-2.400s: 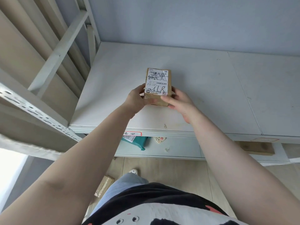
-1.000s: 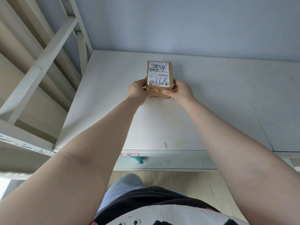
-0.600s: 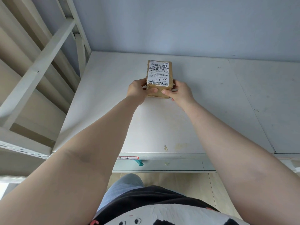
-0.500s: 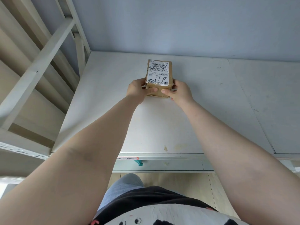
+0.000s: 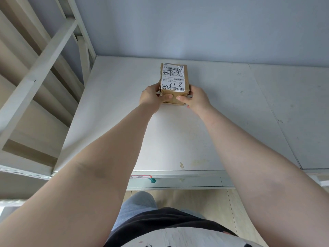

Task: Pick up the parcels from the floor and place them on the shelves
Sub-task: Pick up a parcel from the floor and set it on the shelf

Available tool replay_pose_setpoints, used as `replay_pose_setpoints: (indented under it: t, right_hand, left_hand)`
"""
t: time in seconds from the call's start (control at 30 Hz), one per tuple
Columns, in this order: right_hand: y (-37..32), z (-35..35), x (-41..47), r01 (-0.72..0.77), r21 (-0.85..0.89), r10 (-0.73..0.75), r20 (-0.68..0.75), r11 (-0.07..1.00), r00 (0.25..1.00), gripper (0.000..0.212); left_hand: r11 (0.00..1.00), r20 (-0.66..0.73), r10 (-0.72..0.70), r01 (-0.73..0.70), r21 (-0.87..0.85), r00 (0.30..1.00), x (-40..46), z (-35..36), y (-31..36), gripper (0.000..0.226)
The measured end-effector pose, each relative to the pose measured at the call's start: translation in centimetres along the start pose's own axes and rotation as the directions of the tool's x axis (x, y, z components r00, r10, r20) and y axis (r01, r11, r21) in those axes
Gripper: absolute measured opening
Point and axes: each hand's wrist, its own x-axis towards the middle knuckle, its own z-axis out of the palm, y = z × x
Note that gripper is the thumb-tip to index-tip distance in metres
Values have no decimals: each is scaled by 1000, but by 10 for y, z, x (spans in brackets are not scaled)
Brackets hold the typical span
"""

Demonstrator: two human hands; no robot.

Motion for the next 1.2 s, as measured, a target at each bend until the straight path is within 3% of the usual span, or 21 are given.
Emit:
replay_pose_setpoints:
  t: [0.43, 0.63, 1.2]
  right_hand:
    - [-2, -1, 3, 3, -16, -3, -3, 1000, 1000, 51]
    - [-6, -2, 1, -6, -9, 6, 33, 1000, 999, 53]
    - [-1, -5, 9, 0, -27, 1, 40, 1000, 999, 66]
  left_hand:
    - [1000, 14, 4, -4, -11, 1000, 8, 1, -1, 55]
    - [999, 4, -26, 27, -37, 1000, 9, 1, 0, 77]
    - [998, -36, -67, 67, 1, 997, 4, 3, 6, 73]
